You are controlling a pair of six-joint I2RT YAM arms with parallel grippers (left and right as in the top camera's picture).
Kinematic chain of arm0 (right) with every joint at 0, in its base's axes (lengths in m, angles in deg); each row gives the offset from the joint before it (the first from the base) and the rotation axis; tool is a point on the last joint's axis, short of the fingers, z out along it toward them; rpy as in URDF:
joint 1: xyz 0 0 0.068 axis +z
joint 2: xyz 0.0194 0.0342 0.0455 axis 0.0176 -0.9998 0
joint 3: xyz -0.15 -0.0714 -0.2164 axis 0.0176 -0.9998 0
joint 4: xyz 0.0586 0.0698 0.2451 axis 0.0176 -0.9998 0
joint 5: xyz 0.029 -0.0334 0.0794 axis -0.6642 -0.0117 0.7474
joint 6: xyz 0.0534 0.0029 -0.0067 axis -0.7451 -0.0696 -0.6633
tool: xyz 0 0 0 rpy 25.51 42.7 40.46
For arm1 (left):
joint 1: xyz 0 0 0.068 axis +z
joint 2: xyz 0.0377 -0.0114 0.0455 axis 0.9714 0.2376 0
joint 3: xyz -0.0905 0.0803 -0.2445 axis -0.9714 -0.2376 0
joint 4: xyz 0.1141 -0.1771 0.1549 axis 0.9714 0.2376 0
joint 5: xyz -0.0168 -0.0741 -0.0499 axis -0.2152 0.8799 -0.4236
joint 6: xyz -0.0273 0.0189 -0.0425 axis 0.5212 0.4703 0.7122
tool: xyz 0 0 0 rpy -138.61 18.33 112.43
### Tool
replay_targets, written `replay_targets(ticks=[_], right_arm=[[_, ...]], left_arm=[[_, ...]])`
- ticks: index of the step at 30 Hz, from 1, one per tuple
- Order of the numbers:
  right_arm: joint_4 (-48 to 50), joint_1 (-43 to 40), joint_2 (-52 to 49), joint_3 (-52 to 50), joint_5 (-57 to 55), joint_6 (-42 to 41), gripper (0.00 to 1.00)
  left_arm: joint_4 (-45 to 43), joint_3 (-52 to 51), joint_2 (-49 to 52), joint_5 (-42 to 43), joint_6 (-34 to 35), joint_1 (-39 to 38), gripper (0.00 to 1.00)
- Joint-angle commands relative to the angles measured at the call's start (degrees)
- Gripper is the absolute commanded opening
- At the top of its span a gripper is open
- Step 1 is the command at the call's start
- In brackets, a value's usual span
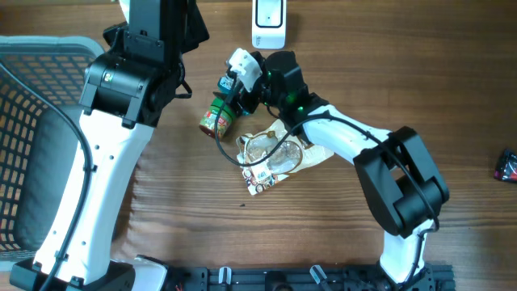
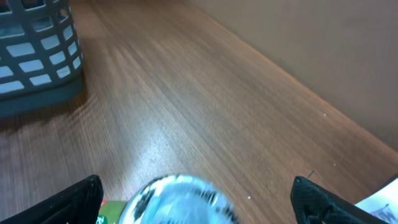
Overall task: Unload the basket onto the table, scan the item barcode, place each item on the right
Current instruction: 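Close the right gripper on the blue mouthwash bottle's neck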
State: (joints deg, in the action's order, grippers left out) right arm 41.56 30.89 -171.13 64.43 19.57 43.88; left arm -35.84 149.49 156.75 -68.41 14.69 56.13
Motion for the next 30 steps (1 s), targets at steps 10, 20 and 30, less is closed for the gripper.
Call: replay_targets(ticks=[10,20,30], right_arm=[[-0.3,0.2,-3.7,3.2,-1.4,0.5,0.87],[-1.8,0.2,-3.7,3.2,-1.4,0.3,0.68],[-3.1,0.1,-3.7,3.2,-1.0,0.3,0.56]], left_arm=[[0.0,0.4,-1.2,-1.6,0.6,0.2,1.0],[0.0,0.4,-1.2,-1.6,0.6,0.2,1.0],[0.1,0.4,-1.2,-1.6,0.6,0.2,1.0]])
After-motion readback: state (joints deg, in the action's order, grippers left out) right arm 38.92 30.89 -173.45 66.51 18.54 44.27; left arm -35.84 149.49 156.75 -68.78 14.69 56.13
